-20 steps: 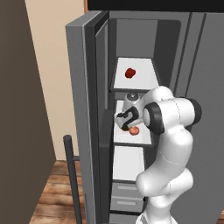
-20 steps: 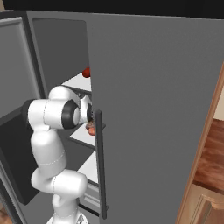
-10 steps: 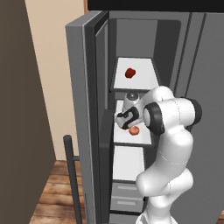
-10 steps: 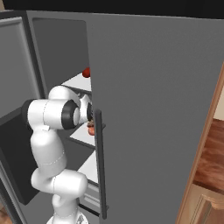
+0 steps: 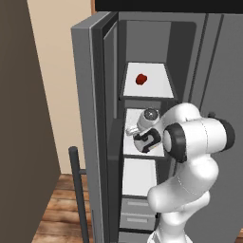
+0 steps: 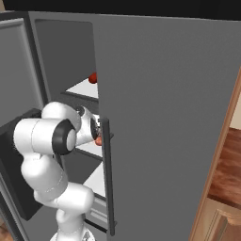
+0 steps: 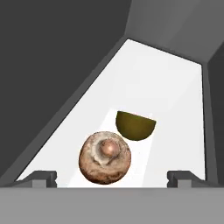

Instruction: Take the bell pepper and kiwi from the highest rack and move them to the second highest rack where the peach and mushroom are located, to maximize freezer space. Close the freezer door after rearranging.

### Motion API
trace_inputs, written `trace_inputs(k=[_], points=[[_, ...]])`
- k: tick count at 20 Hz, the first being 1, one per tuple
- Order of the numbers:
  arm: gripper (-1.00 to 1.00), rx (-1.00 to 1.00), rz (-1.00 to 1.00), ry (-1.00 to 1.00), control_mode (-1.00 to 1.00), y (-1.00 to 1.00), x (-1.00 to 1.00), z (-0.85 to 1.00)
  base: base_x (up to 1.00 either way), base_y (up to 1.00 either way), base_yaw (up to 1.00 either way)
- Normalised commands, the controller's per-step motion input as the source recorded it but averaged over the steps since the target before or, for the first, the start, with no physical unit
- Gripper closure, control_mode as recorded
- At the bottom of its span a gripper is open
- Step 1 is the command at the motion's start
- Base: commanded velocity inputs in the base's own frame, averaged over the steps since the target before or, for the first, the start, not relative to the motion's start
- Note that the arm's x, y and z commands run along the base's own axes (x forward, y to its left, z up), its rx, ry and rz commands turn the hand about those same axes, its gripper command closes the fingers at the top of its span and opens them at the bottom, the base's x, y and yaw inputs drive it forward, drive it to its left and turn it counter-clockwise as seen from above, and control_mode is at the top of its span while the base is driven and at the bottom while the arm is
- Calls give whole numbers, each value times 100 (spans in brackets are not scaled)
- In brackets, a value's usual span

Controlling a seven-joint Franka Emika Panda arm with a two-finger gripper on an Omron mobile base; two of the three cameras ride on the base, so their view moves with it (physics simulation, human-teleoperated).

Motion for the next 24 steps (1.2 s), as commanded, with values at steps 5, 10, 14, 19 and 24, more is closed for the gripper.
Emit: trace_inputs(k=[5, 10, 14, 19, 24], points=[[-100, 7, 0, 0, -100, 3, -62, 44, 0, 0, 0], [-100, 19, 0, 0, -100, 3, -59, 70, 0, 0, 0], [-100, 30, -5, 1, -100, 0, -46, 98, 0, 0, 0], [-100, 22, -19, 0, -100, 0, -43, 98, 0, 0, 0], [-100, 10, -16, 0, -100, 1, -42, 91, 0, 0, 0]])
